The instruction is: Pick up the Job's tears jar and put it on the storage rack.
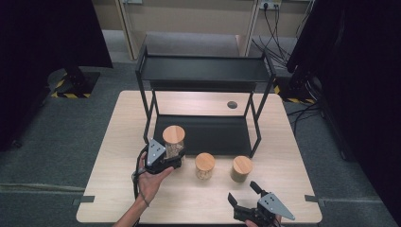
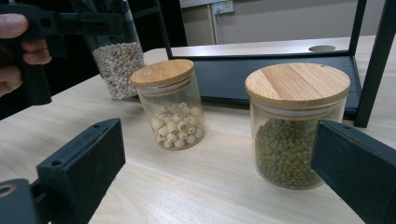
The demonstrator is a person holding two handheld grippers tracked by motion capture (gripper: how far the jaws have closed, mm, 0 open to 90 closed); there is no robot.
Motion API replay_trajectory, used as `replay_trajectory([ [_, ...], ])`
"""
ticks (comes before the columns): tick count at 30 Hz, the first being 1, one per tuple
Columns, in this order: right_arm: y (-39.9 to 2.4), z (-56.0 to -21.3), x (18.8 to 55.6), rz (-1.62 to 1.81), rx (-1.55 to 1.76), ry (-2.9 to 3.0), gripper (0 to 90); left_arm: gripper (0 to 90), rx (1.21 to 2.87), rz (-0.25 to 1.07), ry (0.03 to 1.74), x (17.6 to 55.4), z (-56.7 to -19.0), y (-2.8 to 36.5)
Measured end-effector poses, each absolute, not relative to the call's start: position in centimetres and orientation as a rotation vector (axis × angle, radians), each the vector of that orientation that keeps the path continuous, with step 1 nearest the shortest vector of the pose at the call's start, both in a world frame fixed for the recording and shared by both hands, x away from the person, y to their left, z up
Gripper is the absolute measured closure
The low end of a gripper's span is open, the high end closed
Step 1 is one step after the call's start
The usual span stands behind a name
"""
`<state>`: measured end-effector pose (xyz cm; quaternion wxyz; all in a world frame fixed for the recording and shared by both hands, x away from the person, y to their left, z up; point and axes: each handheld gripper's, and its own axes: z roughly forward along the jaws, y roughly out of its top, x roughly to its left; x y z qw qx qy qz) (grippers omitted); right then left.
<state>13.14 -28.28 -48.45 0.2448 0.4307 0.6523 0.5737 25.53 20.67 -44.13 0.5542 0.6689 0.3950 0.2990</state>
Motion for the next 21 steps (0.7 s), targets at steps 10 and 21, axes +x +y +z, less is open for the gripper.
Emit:
replay_trajectory([
  [10,-28.3,-48.5,13.2,1.57,1.178,1.783,3.4,25.3,1.573,0.745,0.969,27.6,-43.7,20.1],
  [21,-28.4,-48.5,13.2,1.571,1.181,1.781,3.5,25.2,1.57,0.788,1.001,29.9,-44.2,18.9],
])
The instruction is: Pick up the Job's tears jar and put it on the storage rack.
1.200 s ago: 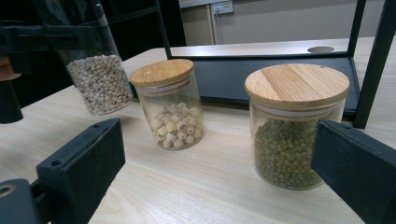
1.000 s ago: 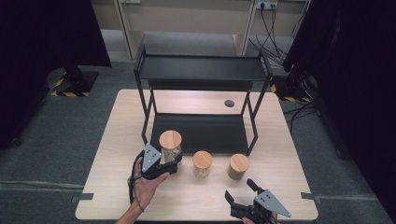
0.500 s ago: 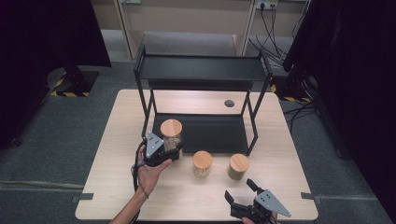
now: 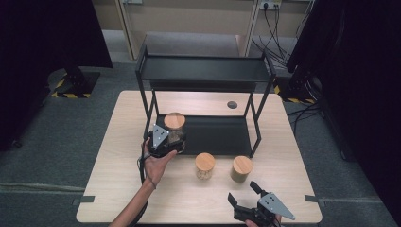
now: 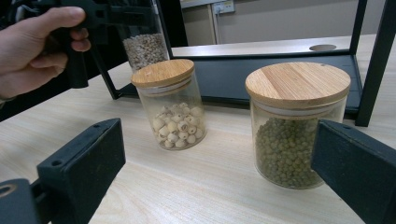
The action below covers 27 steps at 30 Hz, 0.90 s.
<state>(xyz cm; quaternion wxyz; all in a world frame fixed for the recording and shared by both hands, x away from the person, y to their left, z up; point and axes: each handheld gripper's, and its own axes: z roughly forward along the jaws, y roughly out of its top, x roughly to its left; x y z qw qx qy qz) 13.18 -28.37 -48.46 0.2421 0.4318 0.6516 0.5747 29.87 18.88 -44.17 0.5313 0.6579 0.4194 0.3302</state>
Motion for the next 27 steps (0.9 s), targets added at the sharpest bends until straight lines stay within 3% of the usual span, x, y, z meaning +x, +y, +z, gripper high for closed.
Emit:
replay_trajectory([
  [27,-28.5,-48.5,13.1,1.582,1.176,1.782,3.6,25.0,1.535,0.829,1.082,32.5,-46.6,17.4],
])
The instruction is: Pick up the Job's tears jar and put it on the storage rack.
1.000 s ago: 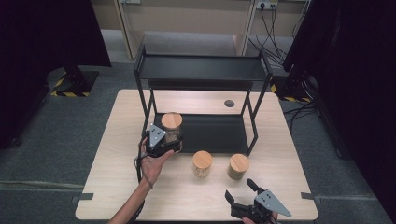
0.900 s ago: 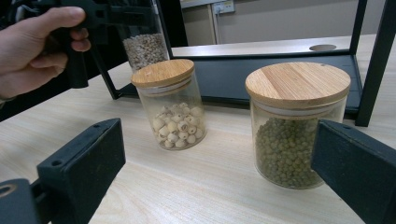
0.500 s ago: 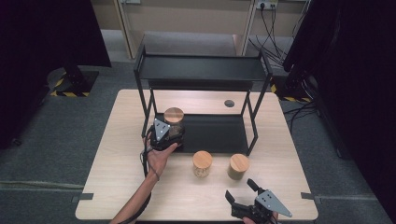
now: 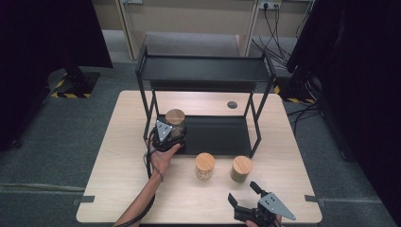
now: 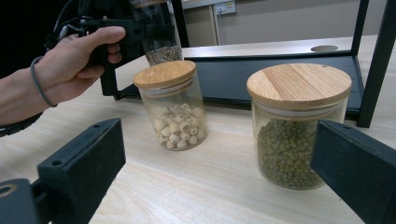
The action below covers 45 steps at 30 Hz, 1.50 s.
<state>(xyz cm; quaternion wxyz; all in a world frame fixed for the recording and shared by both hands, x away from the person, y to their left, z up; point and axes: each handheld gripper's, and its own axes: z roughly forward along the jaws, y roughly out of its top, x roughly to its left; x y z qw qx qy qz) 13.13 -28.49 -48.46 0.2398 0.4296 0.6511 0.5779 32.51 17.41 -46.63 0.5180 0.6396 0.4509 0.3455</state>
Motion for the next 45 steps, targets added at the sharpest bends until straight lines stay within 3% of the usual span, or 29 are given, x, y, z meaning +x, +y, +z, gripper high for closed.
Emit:
replay_trajectory([
  [4,-28.5,-48.5,13.1,1.581,1.176,1.782,3.6,24.6,1.528,0.82,1.098,32.5,-46.6,17.3],
  [7,-28.4,-48.4,13.1,1.583,1.174,1.782,3.6,13.3,1.533,0.803,1.129,32.4,-46.2,17.2],
  [14,-28.4,-48.5,13.1,1.586,1.174,1.785,3.6,2.6,1.54,0.833,1.131,31.3,-46.1,16.5],
  [45,-28.3,-48.5,13.0,1.593,1.171,1.783,3.7,2.6,1.567,0.776,0.974,23.9,-45.0,18.3],
])
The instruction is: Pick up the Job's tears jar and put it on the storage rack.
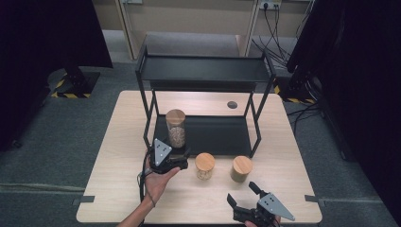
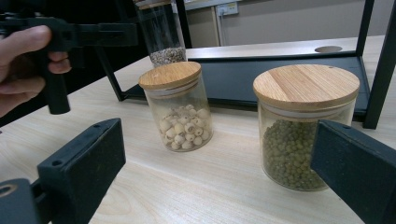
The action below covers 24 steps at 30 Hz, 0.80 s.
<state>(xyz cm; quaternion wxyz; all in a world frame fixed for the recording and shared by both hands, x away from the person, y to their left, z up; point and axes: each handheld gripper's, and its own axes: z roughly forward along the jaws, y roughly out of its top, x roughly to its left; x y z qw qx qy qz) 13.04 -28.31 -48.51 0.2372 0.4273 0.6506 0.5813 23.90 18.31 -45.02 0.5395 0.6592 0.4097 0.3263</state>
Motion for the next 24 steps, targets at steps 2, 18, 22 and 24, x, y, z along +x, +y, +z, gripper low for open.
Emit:
replay_trajectory([
  [2,-28.3,-48.5,13.0,1.593,1.171,1.783,3.7,2.6,1.568,0.77,0.968,23.5,-45.0,18.5],
  [18,-28.2,-48.5,13.0,1.595,1.171,1.78,3.7,2.6,1.551,0.725,0.892,19.1,-45.4,19.9],
  [22,-28.2,-48.5,13.0,1.595,1.17,1.782,3.6,2.6,1.544,0.714,0.884,18.4,-45.7,20.2],
  [24,-28.2,-48.5,13.0,1.595,1.17,1.782,3.6,2.6,1.543,0.711,0.883,18.1,-45.9,20.3],
])
